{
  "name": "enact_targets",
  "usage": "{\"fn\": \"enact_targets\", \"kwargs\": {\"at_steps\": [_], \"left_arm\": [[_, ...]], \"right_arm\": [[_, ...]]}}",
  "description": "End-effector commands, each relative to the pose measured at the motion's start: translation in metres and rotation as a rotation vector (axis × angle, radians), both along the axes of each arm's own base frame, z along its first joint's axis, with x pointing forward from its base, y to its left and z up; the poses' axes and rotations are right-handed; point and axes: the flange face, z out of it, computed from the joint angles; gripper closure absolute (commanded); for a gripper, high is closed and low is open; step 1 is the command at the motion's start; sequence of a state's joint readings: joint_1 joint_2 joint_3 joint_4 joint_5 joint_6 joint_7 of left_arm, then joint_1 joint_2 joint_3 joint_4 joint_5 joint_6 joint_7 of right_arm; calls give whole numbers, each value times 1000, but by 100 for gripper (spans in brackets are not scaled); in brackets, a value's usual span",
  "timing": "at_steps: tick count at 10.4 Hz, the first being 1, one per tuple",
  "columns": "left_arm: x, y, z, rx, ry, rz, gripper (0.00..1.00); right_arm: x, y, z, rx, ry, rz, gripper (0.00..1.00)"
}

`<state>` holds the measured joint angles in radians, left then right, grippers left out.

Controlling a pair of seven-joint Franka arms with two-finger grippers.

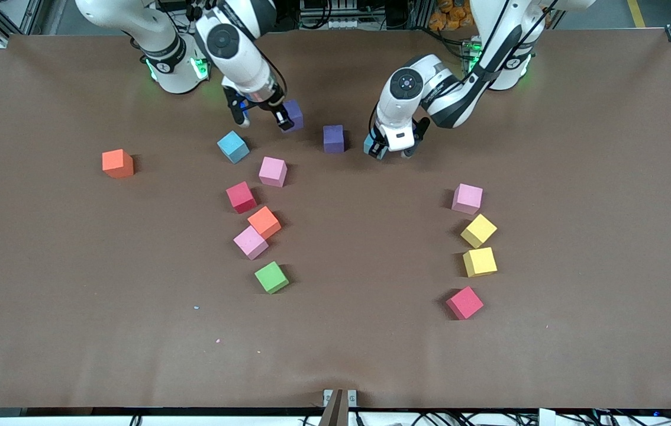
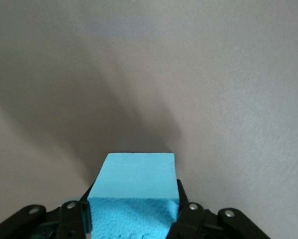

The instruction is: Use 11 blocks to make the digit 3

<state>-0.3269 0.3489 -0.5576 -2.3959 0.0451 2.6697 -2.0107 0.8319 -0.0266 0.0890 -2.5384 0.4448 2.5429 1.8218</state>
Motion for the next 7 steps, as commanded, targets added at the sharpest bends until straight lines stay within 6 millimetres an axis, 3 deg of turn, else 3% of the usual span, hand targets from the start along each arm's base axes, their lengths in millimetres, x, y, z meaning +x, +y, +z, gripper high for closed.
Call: {"fn": "enact_targets", "kwargs": {"at_steps": [1, 6, 7], "left_arm": [[6, 0, 6, 3, 4, 168, 100], [8, -16, 15, 14, 22, 447, 100], [-1, -23, 14, 21, 28, 475, 100]], "right_arm": [[22, 28, -26, -29, 44, -101, 100], [37, 33, -62, -20, -12, -88, 100], [39, 31, -67, -23, -14, -92, 100]]}}
